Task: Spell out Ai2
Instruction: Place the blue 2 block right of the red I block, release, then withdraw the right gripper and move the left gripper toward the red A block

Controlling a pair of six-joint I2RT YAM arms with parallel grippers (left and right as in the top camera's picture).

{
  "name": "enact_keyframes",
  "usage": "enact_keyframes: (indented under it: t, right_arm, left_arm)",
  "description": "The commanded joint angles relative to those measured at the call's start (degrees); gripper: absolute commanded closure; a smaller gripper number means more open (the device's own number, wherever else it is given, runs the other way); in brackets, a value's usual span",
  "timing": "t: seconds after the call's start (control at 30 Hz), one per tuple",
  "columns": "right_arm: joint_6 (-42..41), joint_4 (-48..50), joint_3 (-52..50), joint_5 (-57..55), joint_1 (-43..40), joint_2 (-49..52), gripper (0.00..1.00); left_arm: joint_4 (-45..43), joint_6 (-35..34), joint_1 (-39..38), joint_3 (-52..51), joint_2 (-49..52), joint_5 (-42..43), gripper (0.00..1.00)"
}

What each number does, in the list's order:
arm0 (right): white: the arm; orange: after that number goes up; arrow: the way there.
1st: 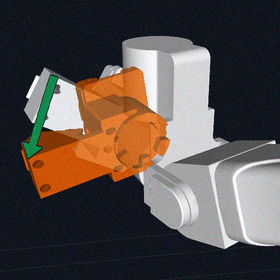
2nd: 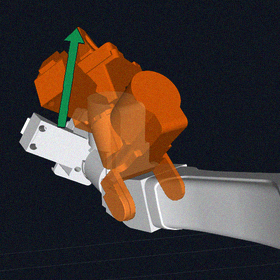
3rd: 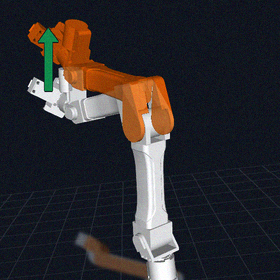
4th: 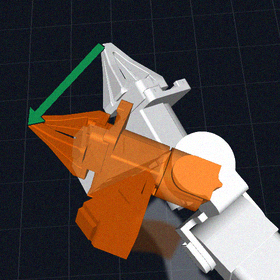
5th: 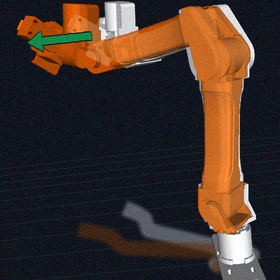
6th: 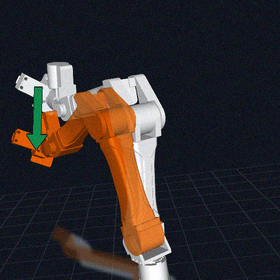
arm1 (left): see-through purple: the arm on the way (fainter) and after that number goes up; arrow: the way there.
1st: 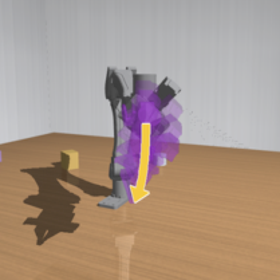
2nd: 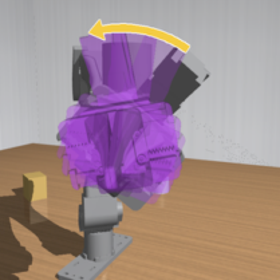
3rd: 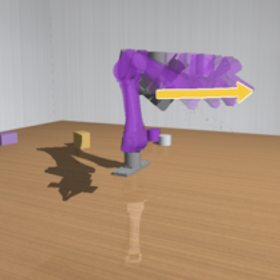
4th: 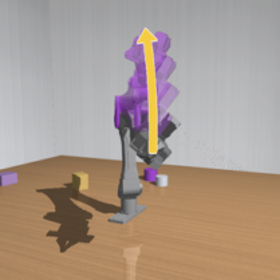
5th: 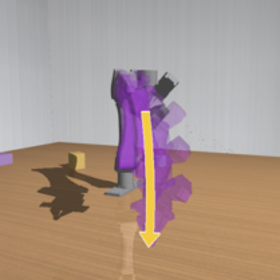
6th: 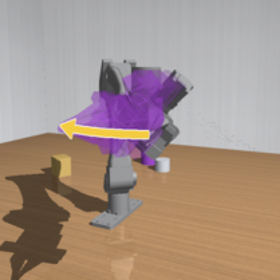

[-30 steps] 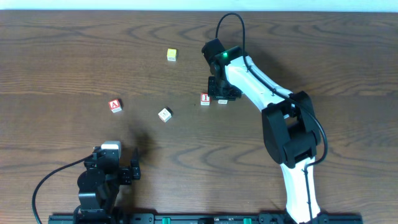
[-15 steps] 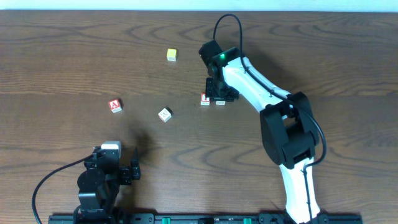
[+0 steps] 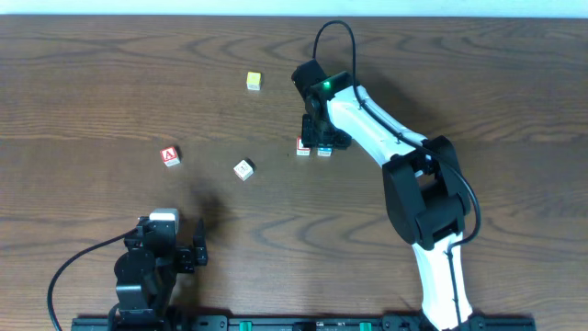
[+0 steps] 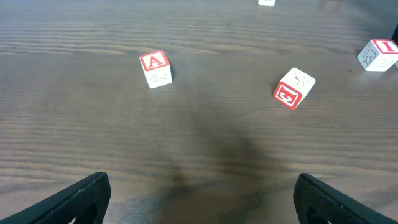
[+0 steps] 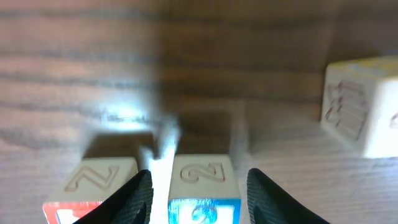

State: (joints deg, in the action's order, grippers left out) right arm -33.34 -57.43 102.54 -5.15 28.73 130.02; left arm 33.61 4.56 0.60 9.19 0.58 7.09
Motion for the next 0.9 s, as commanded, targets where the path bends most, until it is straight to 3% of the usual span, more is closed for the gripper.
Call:
enact_keyframes:
  t: [0.0, 0.2, 0.43, 0.67, 0.87]
  right_arm:
    - [-0.5, 1.4, -0.3, -5.2, 0.0, -0.3, 0.51]
    - [0.5, 2.3, 6.2, -9.5, -1.8, -0.5, 0.5]
    - [8.0, -5.7, 20.3, -8.7, -2.5, -7.1, 0.5]
    - [13.1, -16.5, 18.7, -1.3, -2.5, -13.3, 0.6]
    - [16.0, -13.2, 6.9, 1.2, -2.5, -15.9, 0.62]
  left_arm:
    - [0.0, 0.6, 0.1, -0.4, -0.4, 0.0, 0.05]
    - [0.0, 0.6, 0.1, -0.4, -0.4, 0.0, 0.05]
    - [0.0, 0.6, 0.1, -0.4, -0.4, 0.0, 0.05]
    - [0.0, 0.6, 0.1, -0.4, -0.4, 0.0, 0.05]
    - [0.0, 0.6, 0.1, -0.4, -0.4, 0.0, 0.05]
